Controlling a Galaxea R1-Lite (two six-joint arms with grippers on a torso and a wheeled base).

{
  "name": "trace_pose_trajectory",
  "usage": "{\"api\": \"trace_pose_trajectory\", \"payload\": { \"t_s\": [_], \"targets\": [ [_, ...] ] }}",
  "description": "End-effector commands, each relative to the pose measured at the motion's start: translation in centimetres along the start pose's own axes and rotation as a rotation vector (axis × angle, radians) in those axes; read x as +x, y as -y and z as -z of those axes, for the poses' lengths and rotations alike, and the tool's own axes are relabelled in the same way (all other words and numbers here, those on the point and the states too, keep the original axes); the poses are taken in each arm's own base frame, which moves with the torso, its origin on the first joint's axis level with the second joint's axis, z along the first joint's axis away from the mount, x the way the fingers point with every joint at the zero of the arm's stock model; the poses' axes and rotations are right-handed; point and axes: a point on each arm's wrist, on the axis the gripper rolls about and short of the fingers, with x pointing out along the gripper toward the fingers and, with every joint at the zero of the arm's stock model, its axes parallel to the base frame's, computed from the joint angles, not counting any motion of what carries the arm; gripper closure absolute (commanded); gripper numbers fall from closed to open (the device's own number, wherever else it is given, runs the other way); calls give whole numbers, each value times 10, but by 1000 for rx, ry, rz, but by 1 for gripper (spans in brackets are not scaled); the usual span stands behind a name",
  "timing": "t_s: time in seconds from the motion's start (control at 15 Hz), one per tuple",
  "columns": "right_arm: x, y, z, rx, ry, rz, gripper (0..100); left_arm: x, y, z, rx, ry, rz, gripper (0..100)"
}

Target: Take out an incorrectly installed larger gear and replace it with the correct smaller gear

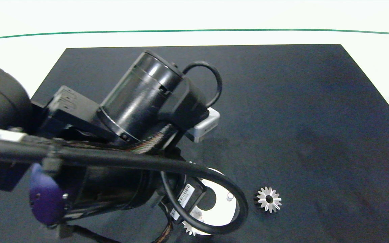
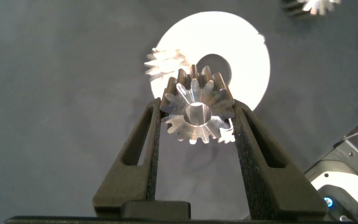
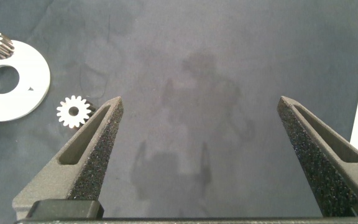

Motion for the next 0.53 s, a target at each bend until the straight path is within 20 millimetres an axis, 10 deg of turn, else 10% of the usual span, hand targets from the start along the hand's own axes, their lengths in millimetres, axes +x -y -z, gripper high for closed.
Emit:
{"api": "trace_pose_trajectory", "payload": {
  "t_s": [0.07,0.53],
  "targets": [
    [2,-1,1,-4,-9,-5,0,31,27,-7,46,-76,12,78],
    [3,-1,2,-6,-16,-8,0,50,45,-18,58,-83,27,78]
  ]
}}
